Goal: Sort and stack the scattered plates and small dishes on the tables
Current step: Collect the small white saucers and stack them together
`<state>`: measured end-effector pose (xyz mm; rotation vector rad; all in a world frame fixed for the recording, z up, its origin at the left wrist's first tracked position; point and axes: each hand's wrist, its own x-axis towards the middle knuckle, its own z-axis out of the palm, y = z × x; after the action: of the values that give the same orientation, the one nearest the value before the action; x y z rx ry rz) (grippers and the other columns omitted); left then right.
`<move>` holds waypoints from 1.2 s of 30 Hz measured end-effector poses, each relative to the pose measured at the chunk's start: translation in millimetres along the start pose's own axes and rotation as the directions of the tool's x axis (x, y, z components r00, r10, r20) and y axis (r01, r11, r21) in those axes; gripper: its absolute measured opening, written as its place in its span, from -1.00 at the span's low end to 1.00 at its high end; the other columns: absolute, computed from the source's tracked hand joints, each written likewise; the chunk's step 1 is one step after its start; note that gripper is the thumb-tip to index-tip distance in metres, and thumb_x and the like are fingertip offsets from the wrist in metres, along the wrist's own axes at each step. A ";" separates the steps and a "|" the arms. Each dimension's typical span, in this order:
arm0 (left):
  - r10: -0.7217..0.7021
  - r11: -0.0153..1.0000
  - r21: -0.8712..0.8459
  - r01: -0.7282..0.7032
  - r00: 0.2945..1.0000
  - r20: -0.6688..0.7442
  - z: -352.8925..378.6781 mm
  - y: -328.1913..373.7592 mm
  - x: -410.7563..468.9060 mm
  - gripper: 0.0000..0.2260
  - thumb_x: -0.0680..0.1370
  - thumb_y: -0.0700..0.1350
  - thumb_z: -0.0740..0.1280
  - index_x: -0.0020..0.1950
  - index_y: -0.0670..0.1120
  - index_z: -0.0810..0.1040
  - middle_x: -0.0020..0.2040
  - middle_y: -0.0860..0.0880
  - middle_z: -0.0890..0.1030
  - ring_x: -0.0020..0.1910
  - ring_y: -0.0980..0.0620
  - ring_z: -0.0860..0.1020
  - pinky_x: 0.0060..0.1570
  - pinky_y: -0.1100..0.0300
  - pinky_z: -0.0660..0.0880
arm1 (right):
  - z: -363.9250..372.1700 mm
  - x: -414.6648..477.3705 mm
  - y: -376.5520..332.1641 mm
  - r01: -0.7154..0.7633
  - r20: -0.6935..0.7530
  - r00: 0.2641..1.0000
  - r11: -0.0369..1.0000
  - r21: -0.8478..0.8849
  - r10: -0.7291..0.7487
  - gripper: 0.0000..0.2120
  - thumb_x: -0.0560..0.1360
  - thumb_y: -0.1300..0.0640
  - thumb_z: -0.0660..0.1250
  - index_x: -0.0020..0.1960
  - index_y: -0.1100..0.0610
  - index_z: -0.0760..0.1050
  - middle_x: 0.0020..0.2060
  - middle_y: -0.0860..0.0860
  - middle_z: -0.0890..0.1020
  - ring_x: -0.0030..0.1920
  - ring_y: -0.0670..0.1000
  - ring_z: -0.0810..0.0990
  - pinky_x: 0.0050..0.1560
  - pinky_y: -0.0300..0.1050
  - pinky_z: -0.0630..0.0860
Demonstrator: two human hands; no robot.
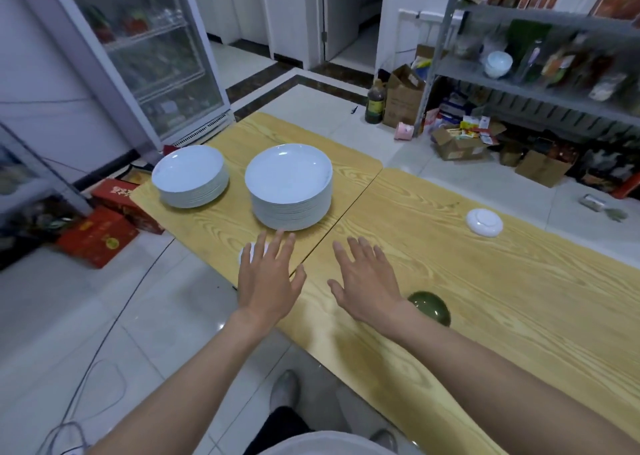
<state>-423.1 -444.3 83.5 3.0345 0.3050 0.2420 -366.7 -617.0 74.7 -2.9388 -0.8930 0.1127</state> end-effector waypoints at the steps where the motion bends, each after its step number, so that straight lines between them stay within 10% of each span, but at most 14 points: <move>1: -0.017 1.000 0.013 0.017 1.000 0.009 1.3 -10.4 0.9 -0.49 0.57 0.09 0.27 0.49 -0.07 0.40 0.50 -0.08 0.38 0.50 -0.18 0.28 0.44 -0.14 0.19 | 2.2 6.4 -8.1 0.007 -0.002 1.000 1.000 -0.006 -0.007 -0.32 0.62 -0.16 0.09 0.61 0.11 -0.03 0.57 0.18 0.12 0.58 0.18 0.03 0.52 0.14 0.00; 14: -0.033 0.998 0.068 0.019 0.977 0.211 40.1 -133.2 41.7 -0.46 0.62 0.17 0.09 0.57 0.02 0.19 0.59 -0.05 0.19 0.55 -0.09 0.14 0.45 -0.07 0.10 | 43.2 88.4 -96.1 -0.048 0.043 0.998 0.998 0.031 0.047 -0.37 0.61 -0.14 0.13 0.58 0.13 0.11 0.53 0.15 0.25 0.55 0.14 0.16 0.49 0.07 0.15; 20: -0.078 0.993 -0.058 0.104 0.938 0.337 72.3 -163.2 72.8 -0.51 0.59 0.14 0.20 0.47 -0.04 0.35 0.36 -0.09 0.47 0.28 -0.11 0.42 0.14 0.02 0.37 | 65.7 130.0 -117.8 -0.130 0.144 0.984 0.980 0.152 0.108 -0.37 0.57 -0.13 0.22 0.54 0.12 0.20 0.44 0.11 0.39 0.42 0.14 0.34 0.31 0.04 0.35; 25: -0.236 0.814 -0.349 0.464 0.814 0.531 99.0 -173.7 100.4 -0.47 0.53 0.08 0.37 0.43 -0.14 0.41 0.29 -0.18 0.48 0.27 -0.17 0.47 0.10 0.06 0.43 | 86.7 167.8 -121.5 -0.599 0.434 0.800 0.586 0.546 0.414 -0.37 0.46 -0.10 0.45 0.41 0.16 0.39 0.25 0.09 0.56 0.26 0.11 0.52 0.12 -0.06 0.45; 29: -0.292 0.686 -0.396 0.610 0.729 0.619 117.9 -176.4 114.9 -0.50 0.46 0.01 0.46 0.30 -0.24 0.49 0.27 -0.19 0.55 0.24 -0.16 0.51 0.10 0.11 0.44 | 104.3 185.1 -120.6 -0.752 0.587 0.626 0.200 0.628 0.513 -0.66 0.36 0.01 0.57 -0.30 0.12 0.43 -0.35 0.03 0.46 -0.34 0.05 0.45 -0.25 -0.09 0.37; 36: -0.379 0.459 -0.462 0.759 0.638 0.671 129.4 -177.1 120.0 -0.77 0.38 -0.15 0.49 -0.08 -0.05 0.47 -0.06 -0.03 0.55 -0.02 -0.10 0.56 0.03 0.07 0.55 | 115.7 194.1 -124.0 -0.786 0.657 0.534 0.026 0.618 0.533 -0.66 0.27 0.05 0.62 -0.25 0.12 0.47 -0.29 0.05 0.55 -0.31 0.05 0.49 -0.32 -0.12 0.42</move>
<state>-319.4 -255.3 -43.2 1.9116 0.9444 -0.3786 -284.8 -401.0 -39.5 -1.9337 0.6285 0.7583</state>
